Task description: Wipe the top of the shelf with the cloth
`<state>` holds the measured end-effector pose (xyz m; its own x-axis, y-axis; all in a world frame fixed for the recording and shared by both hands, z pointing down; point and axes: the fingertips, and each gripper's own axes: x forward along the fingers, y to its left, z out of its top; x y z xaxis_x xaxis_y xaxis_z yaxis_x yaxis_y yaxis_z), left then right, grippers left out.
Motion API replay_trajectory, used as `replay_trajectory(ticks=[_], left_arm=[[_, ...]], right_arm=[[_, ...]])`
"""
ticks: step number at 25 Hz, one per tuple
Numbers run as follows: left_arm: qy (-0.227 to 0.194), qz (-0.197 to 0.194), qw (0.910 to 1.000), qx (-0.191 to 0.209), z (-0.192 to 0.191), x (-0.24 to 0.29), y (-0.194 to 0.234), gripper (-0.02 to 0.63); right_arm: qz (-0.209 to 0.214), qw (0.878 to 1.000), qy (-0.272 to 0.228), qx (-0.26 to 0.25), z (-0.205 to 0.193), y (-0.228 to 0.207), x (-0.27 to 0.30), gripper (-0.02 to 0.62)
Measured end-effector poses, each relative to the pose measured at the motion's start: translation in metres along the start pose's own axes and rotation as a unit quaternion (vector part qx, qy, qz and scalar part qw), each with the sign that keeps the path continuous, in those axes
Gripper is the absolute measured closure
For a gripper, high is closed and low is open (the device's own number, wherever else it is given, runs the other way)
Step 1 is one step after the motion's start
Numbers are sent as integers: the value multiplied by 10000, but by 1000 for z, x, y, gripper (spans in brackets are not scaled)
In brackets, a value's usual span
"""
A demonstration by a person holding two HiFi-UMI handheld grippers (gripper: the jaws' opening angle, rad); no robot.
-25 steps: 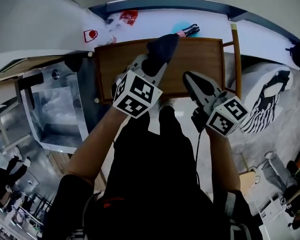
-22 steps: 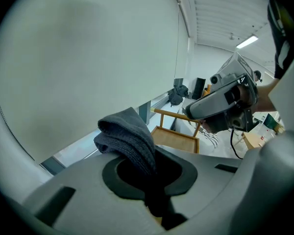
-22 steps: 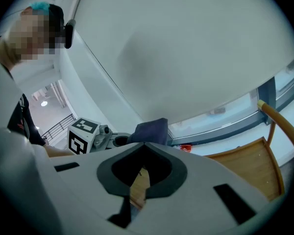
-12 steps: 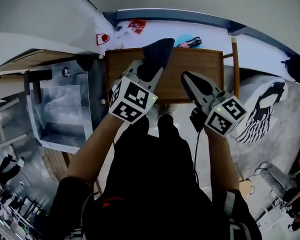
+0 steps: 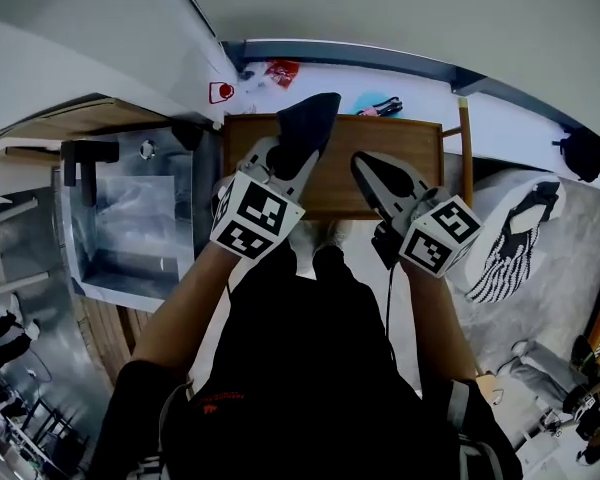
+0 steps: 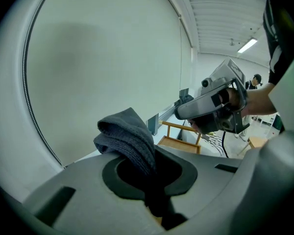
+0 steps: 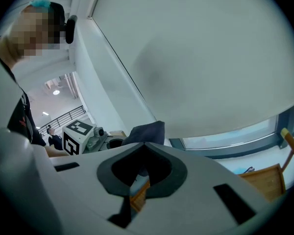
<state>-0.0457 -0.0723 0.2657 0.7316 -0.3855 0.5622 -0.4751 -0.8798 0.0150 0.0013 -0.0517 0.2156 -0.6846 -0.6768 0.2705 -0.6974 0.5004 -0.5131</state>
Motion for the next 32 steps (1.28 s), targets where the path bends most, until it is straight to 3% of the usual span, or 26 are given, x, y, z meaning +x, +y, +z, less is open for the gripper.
replay_trajectory(ticks=[18,32], left_arm=[[-252,126,9996,-32,2,-51,15,557],[-342,202,9992,-40,7,-62,22,557]], right_arm=[[231,9989,57,-415,19,45,30,591],[246,9983,-39,-526,33,50,30,591]])
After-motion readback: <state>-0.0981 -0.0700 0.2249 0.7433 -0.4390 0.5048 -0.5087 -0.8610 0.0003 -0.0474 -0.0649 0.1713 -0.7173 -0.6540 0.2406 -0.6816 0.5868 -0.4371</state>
